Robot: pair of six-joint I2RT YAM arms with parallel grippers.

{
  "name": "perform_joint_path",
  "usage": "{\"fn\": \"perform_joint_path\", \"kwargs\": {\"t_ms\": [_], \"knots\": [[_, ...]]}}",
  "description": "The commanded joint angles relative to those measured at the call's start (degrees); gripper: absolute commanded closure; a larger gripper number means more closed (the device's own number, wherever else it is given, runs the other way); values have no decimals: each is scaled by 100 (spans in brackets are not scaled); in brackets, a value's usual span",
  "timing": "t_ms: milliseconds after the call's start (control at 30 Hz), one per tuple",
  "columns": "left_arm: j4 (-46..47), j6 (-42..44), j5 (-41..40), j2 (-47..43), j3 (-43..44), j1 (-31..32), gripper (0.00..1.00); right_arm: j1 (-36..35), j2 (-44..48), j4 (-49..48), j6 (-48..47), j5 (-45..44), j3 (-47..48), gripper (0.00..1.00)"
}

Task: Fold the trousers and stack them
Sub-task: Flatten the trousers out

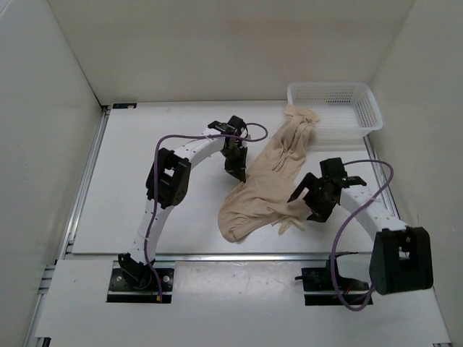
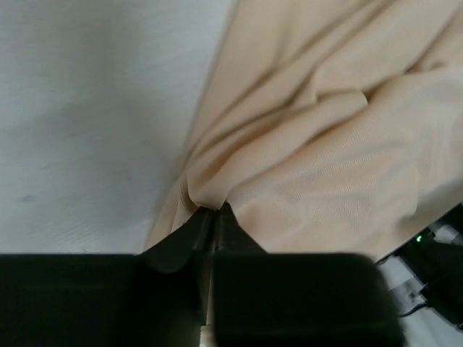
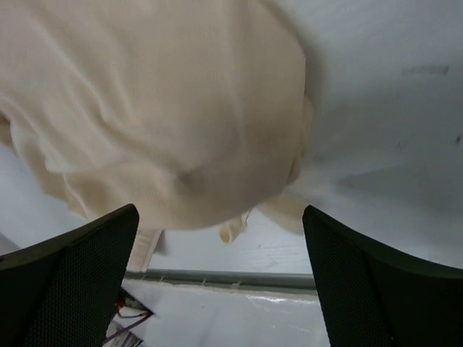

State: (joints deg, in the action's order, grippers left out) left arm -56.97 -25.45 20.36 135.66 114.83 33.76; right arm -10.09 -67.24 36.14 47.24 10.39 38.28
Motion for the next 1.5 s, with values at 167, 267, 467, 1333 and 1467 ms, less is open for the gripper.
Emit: {"fn": "perform_joint_path", "kwargs": {"t_ms": [167, 267, 467, 1333, 1467], "knots": [[-69, 111, 382, -608, 189, 35, 90, 218, -1852, -485, -1015, -872, 1373, 76], [-121, 49, 442, -1126, 329, -193, 90, 218, -1959, -485, -1015, -872, 1725, 100], [-560, -12, 92, -2209, 1435, -870, 90, 218, -1256, 489, -1331, -1039, 3937, 100], [204, -734, -419, -6781, -1744, -1170, 20, 165, -639, 1537, -2368, -1681, 5437, 96], [204, -444, -637, -6271, -1849, -1170, 0, 226, -1677, 1756, -2343, -1611, 5243, 23]]}}
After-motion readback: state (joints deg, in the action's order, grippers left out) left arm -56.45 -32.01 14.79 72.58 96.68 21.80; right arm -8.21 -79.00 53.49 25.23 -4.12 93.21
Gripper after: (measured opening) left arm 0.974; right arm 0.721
